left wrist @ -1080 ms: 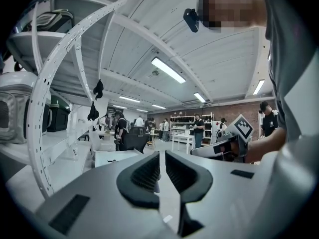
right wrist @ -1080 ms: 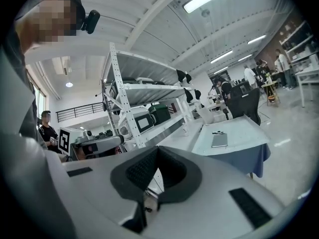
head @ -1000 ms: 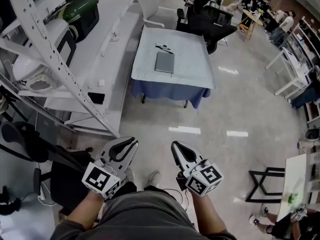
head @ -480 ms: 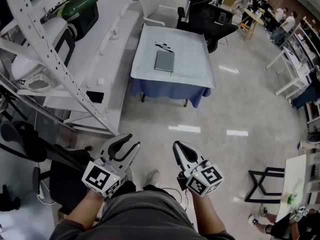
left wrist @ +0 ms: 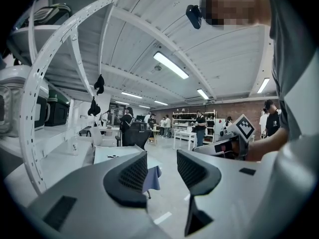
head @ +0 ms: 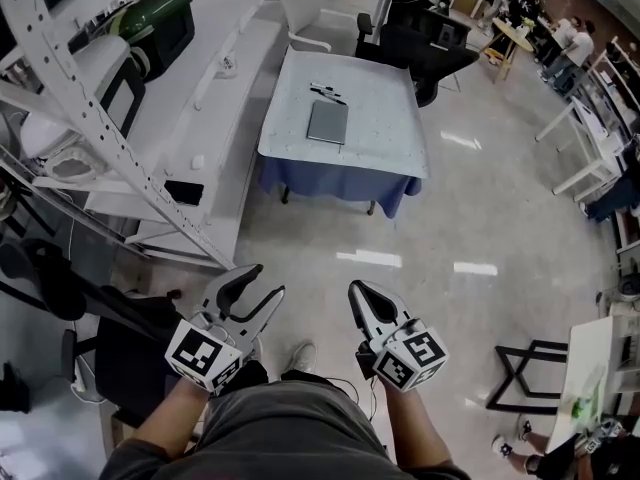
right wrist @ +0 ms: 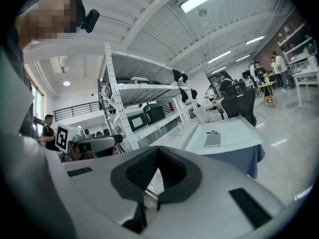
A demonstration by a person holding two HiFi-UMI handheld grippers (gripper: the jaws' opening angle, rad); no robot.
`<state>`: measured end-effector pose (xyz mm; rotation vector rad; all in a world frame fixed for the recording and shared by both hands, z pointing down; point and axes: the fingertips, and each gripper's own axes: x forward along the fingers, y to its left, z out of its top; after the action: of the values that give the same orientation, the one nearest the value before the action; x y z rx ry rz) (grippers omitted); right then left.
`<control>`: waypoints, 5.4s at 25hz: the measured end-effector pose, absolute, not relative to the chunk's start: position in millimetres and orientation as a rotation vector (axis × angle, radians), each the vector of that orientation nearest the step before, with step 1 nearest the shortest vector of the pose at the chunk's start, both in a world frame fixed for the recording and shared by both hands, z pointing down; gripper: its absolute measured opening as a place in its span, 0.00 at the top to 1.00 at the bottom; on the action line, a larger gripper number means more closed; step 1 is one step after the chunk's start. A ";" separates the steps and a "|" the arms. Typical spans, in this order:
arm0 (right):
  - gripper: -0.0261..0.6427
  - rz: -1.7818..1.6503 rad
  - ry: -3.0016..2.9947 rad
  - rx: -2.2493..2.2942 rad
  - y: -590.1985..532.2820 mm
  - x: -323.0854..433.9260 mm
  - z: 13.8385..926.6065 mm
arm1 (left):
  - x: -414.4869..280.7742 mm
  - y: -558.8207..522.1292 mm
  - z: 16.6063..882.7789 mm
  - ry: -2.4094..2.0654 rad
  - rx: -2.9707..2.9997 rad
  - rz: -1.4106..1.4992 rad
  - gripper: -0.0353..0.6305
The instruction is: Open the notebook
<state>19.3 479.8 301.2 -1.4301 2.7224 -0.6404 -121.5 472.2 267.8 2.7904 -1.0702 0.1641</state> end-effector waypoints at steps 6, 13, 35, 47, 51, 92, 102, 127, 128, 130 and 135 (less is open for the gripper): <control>0.96 -0.647 2.746 -1.395 477.4 34.1 308.2 | -107.8 469.7 272.1 -1.108 2.769 0.168 0.67; 0.96 -0.680 2.736 -1.395 472.1 49.3 316.4 | -99.4 463.9 278.4 -1.129 2.745 0.178 0.67; 0.96 -0.703 2.757 -1.439 388.0 58.2 342.4 | -91.0 373.5 298.0 -1.096 2.739 0.158 0.67; 0.96 -0.759 2.769 -1.445 294.2 30.8 357.5 | -112.9 277.5 315.0 -1.066 2.712 0.178 0.67; 0.96 -0.772 2.769 -1.460 261.9 19.5 358.8 | -126.1 242.7 317.1 -1.051 2.705 0.180 0.67; 0.96 -0.816 2.722 -1.527 56.8 9.8 369.9 | -128.7 38.6 342.8 -0.963 2.683 0.200 0.66; 0.96 -0.885 2.757 -1.449 -15.3 51.0 389.8 | -83.2 -32.0 356.6 -1.019 2.631 0.232 0.66; 0.96 -1.037 2.877 -1.218 -152.9 146.9 432.3 | 1.5 -146.5 420.0 -1.193 2.427 0.391 0.66; 0.96 -1.046 2.878 -1.215 -154.8 147.7 434.8 | 2.2 -147.9 423.6 -1.194 2.419 0.395 0.66; 0.96 -1.061 2.894 -1.202 -157.2 147.9 441.0 | 2.9 -150.0 431.4 -1.193 2.408 0.405 0.66; 0.96 -1.095 2.927 -1.182 -164.2 143.2 454.3 | -1.2 -153.4 456.0 -1.190 2.372 0.435 0.66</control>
<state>143.2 -164.2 454.3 -1.1821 2.9272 -1.0952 -1.2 -153.4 456.0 2.3722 -1.1903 0.4350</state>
